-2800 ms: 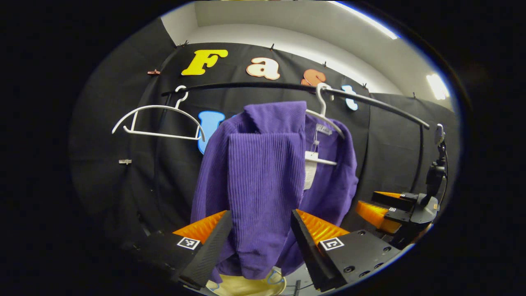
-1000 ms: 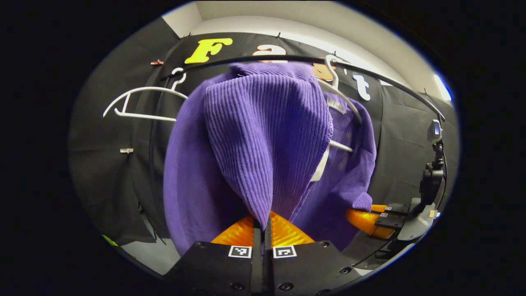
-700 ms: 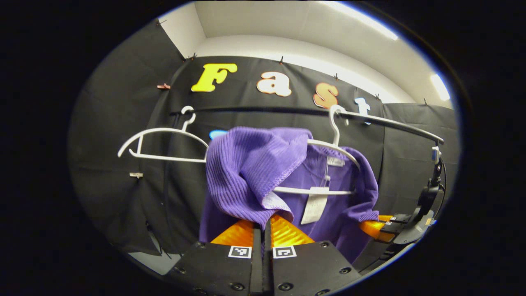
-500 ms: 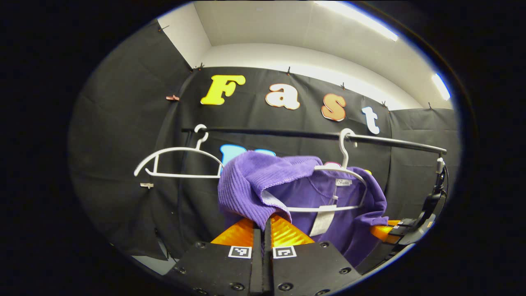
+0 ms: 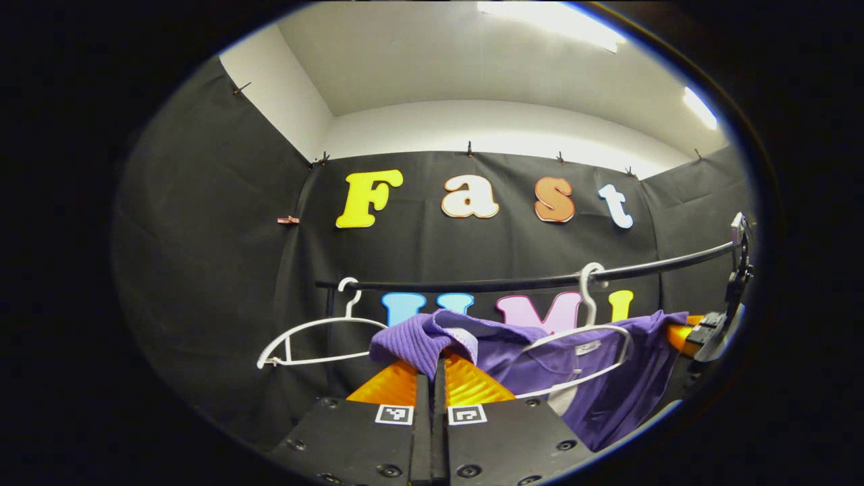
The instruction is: Grasp the clothes on the hanger with both hands and then place them into the laundry hamper below.
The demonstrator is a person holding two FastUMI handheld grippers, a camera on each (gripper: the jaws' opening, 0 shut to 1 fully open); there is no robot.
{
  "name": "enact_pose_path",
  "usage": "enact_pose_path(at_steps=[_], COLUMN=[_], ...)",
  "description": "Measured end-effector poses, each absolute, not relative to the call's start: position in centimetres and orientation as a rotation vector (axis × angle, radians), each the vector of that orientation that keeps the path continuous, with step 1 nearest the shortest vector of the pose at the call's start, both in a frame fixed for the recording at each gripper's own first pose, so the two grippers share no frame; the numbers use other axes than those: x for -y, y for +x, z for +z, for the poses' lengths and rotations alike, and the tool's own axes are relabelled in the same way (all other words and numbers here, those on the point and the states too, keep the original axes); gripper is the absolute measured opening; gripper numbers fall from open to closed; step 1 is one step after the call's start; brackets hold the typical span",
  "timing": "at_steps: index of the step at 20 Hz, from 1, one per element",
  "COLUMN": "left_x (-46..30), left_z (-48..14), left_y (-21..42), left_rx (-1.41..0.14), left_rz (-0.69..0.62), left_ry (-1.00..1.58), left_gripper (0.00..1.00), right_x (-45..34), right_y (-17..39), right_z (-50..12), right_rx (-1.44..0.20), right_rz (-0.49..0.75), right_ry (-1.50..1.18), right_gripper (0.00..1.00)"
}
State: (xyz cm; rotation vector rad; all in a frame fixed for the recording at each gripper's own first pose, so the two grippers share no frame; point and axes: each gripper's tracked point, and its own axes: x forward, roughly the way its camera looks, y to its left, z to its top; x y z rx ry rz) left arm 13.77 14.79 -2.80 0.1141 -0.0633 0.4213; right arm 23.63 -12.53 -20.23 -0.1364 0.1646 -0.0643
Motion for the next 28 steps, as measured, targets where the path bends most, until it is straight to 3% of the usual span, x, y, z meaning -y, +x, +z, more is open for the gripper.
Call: enact_pose_path(at_steps=[1,2,10,13,17,24,28], left_x=[-16.1,-17.3,-20.3,-22.2,-20.8,-21.4,-19.7], left_z=[-3.5,-4.0,-12.0,-17.3,-22.8,-25.5,-25.0], left_y=[13.9,13.8,16.3,16.5,17.6,18.0,17.3], left_rx=[0.038,0.025,-0.117,-0.221,-0.294,-0.335,-0.333], left_rz=[0.444,0.463,0.479,0.520,0.477,0.506,0.498], left_ry=[0.111,0.111,0.091,0.033,-0.028,-0.216,-0.160], left_gripper=[0.04,0.05,0.05,0.05,0.05,0.05,0.05], right_x=[13.1,13.5,13.9,12.9,11.0,8.1,7.5], right_y=[24.1,24.4,26.6,25.7,24.1,23.6,21.5], right_z=[-21.0,-21.7,-31.0,-34.3,-38.6,-40.2,-44.3], right_rx=[-0.179,-0.187,-0.340,-0.400,-0.488,-0.518,-0.621], right_rz=[-0.096,-0.118,-0.154,-0.120,-0.050,0.048,0.088], right_ry=[-0.149,-0.163,-0.171,-0.181,-0.216,-0.177,-0.137], right_gripper=[0.00,0.04,0.04,0.05,0.04,0.05,0.04])
